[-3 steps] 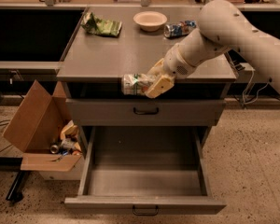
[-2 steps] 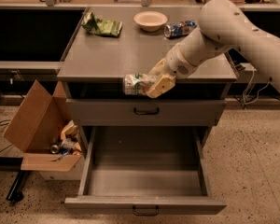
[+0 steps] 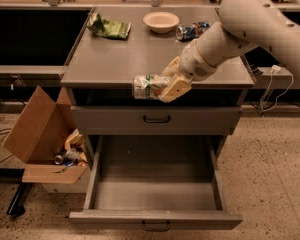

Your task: Place 7up can into middle drawer

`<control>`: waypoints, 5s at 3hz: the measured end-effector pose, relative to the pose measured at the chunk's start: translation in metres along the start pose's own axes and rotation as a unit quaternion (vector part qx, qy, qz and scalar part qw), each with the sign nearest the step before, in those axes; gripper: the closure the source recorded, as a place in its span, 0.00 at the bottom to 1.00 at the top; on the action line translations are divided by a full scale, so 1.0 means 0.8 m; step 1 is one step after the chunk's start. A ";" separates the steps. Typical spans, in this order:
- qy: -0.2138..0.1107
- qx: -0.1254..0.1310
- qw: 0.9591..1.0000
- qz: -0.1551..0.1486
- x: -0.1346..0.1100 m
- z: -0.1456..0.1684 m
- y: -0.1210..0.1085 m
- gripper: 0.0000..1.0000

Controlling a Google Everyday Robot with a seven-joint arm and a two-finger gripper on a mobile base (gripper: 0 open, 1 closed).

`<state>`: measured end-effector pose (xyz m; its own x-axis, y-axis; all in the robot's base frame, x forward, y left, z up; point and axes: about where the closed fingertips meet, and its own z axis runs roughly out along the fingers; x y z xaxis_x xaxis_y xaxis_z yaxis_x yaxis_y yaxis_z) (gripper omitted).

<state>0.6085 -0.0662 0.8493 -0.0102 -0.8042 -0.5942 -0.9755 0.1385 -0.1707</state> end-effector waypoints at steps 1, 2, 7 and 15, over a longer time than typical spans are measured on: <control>0.002 0.026 0.999 -0.020 -0.011 -0.038 0.026 1.00; 0.017 0.026 1.000 0.001 0.021 -0.049 0.047 1.00; 0.032 -0.043 0.983 0.178 0.259 0.072 0.088 1.00; 0.089 -0.163 0.932 0.311 0.434 0.279 0.208 0.64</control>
Offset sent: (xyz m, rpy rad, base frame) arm -0.0679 -0.0637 -0.0007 -0.0588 0.0002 -0.0949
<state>0.4916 -0.1929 0.4391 -0.6047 -0.7133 -0.3543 -0.7830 0.4509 0.4286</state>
